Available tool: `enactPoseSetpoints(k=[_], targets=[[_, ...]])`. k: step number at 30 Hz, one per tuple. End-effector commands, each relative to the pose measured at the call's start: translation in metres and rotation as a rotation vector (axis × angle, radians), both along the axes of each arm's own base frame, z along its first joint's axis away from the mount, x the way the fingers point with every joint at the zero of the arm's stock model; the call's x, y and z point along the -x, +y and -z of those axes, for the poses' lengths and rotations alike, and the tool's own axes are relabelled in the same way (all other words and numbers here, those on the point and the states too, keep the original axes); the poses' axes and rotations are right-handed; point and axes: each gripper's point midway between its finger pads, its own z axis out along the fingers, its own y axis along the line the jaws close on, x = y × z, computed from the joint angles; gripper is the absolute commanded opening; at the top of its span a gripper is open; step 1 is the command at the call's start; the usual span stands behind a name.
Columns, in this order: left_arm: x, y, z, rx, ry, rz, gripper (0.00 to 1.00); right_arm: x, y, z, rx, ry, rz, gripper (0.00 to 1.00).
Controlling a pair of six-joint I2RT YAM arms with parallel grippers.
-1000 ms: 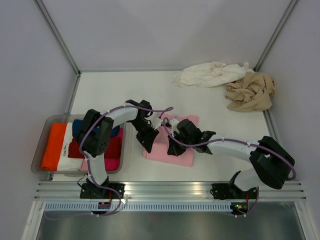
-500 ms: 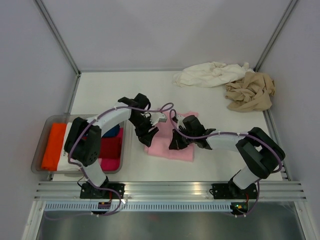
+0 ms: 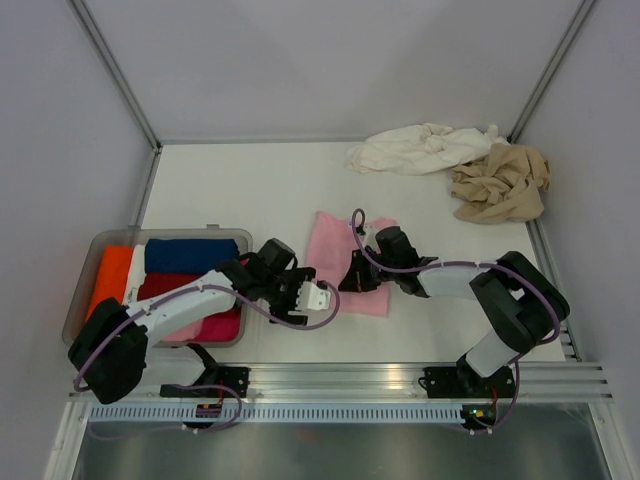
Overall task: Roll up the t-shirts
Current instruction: Roll the tshirt
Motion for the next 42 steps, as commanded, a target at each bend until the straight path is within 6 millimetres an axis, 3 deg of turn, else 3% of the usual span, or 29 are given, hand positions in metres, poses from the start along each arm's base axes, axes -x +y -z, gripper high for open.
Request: enactPoseSetpoints(k=[1, 3, 9, 11, 14, 15, 17, 18, 20, 21, 22, 26, 30, 32, 33, 34, 39, 42], targets=[[-0.025, -0.016, -0.009, 0.037, -0.257, 0.088, 0.86, -0.005, 0.008, -0.012, -0.062, -0.034, -0.011, 0.0], [-0.03, -0.019, -0.002, 0.009, -0.297, 0.091, 0.92, -0.005, 0.007, -0.013, -0.064, -0.036, -0.012, 0.0], [-0.037, -0.015, 0.016, -0.046, -0.313, 0.081, 0.91, -0.003, 0.007, -0.016, -0.074, -0.044, -0.02, 0.0], [-0.032, -0.012, 0.025, -0.059, -0.297, 0.099, 0.9, -0.001, 0.007, -0.016, -0.075, -0.043, -0.031, 0.0], [-0.028, -0.009, 0.036, -0.081, -0.27, 0.105, 0.8, -0.001, 0.007, -0.018, -0.072, -0.056, -0.044, 0.01], [-0.028, -0.009, 0.038, -0.087, -0.265, 0.101, 0.68, 0.0, 0.006, -0.021, -0.07, -0.063, -0.049, 0.02], [-0.034, -0.008, 0.043, -0.108, -0.263, 0.07, 0.54, -0.003, 0.005, -0.027, -0.057, -0.103, -0.064, 0.04], [-0.037, -0.009, 0.043, -0.111, -0.262, 0.056, 0.41, -0.002, 0.0, -0.029, -0.027, -0.115, -0.059, 0.08], [-0.044, -0.012, 0.042, -0.121, -0.25, 0.015, 0.27, -0.006, -0.007, -0.034, 0.021, -0.185, -0.084, 0.14], [-0.045, -0.013, 0.041, -0.123, -0.242, 0.003, 0.07, -0.001, -0.015, -0.038, 0.059, -0.188, -0.092, 0.23], [-0.045, -0.011, 0.043, -0.135, -0.217, -0.02, 0.03, -0.008, -0.021, -0.042, 0.113, -0.26, -0.108, 0.27], [-0.035, -0.01, 0.03, -0.105, -0.062, -0.052, 0.02, -0.006, -0.049, -0.052, 0.303, -0.387, -0.169, 0.37], [-0.018, -0.004, 0.021, -0.08, 0.091, -0.057, 0.02, 0.013, -0.062, -0.065, 0.44, -0.582, -0.3, 0.42], [-0.015, -0.001, 0.017, -0.068, 0.148, -0.071, 0.02, 0.024, -0.07, -0.059, 0.479, -0.641, -0.351, 0.44], [-0.013, -0.001, 0.016, -0.061, 0.171, -0.077, 0.02, 0.026, -0.072, -0.069, 0.472, -0.723, -0.378, 0.45], [-0.011, -0.002, 0.014, -0.045, 0.2, -0.083, 0.02, 0.033, -0.079, -0.059, 0.488, -0.736, -0.408, 0.47], [-0.011, -0.001, 0.006, -0.034, 0.255, -0.106, 0.02, 0.05, -0.075, -0.076, 0.437, -0.932, -0.496, 0.57], [-0.012, -0.002, 0.003, -0.023, 0.276, -0.112, 0.02, 0.056, -0.077, -0.061, 0.504, -0.935, -0.539, 0.61]])
